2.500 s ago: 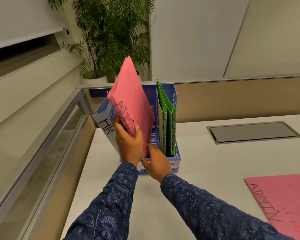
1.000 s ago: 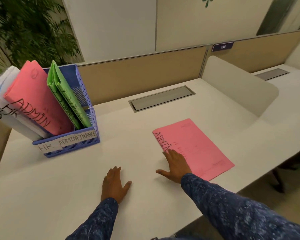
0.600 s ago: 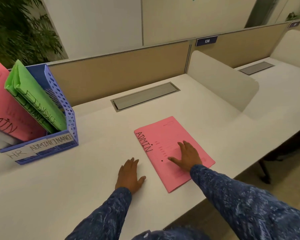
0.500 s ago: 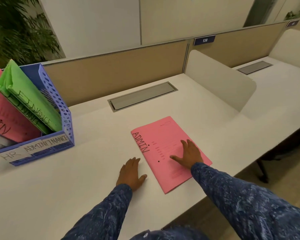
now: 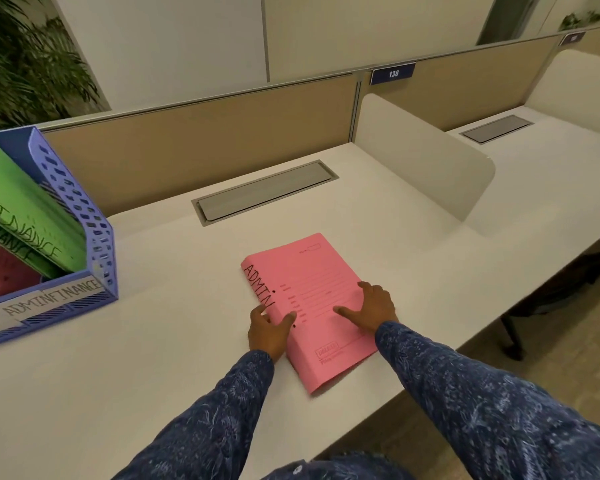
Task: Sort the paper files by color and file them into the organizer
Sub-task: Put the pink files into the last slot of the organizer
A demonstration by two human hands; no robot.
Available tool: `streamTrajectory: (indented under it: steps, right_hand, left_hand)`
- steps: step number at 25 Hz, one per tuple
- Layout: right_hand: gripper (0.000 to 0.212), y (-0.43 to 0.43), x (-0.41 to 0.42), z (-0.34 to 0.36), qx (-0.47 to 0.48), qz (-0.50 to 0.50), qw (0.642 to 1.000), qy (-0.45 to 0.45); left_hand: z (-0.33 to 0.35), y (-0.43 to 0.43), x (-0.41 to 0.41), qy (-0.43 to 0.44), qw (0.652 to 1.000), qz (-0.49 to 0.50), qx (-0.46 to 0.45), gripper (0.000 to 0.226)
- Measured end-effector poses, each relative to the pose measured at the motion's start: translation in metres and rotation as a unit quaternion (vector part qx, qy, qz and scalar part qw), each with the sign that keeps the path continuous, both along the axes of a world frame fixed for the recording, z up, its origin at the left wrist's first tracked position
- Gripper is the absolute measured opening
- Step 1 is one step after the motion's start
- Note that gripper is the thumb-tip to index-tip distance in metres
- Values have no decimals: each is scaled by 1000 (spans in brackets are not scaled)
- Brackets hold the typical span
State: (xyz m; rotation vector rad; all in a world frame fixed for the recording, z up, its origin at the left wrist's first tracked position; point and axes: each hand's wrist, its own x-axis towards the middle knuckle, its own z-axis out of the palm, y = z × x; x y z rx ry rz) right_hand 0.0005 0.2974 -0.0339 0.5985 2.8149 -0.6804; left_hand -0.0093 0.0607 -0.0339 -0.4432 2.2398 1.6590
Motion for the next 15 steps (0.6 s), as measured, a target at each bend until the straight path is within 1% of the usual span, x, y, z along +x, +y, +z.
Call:
streamTrajectory:
  steps: [1, 2, 3, 5, 8, 12, 15]
  right_hand:
    - [98, 1, -1, 0, -9, -2, 1000, -1]
    - [97, 2, -2, 1, -19, -5, 1000, -2]
    - [96, 2, -3, 2, -29, -10, 1000, -5]
    - [94, 1, -5, 3, -38, -18, 999, -14]
    - [91, -4, -6, 4, -46, -21, 998, -32]
    - [91, -20, -9, 8, -118, -52, 991, -28]
    - [95, -52, -17, 12, -218, -64, 974, 7]
  left_hand:
    - [3, 1, -3, -21, 998, 32, 55, 81]
    - [4, 3, -5, -34, 994, 50, 91, 83]
    - [5, 4, -7, -38, 992, 53, 105, 84]
    - [6, 8, -8, -30, 993, 45, 109, 79]
    - [11, 6, -7, -19, 988, 48, 146, 75]
    - [23, -17, -11, 13, 984, 30, 173, 72]
    - [36, -47, -9, 38, 984, 5, 176, 67]
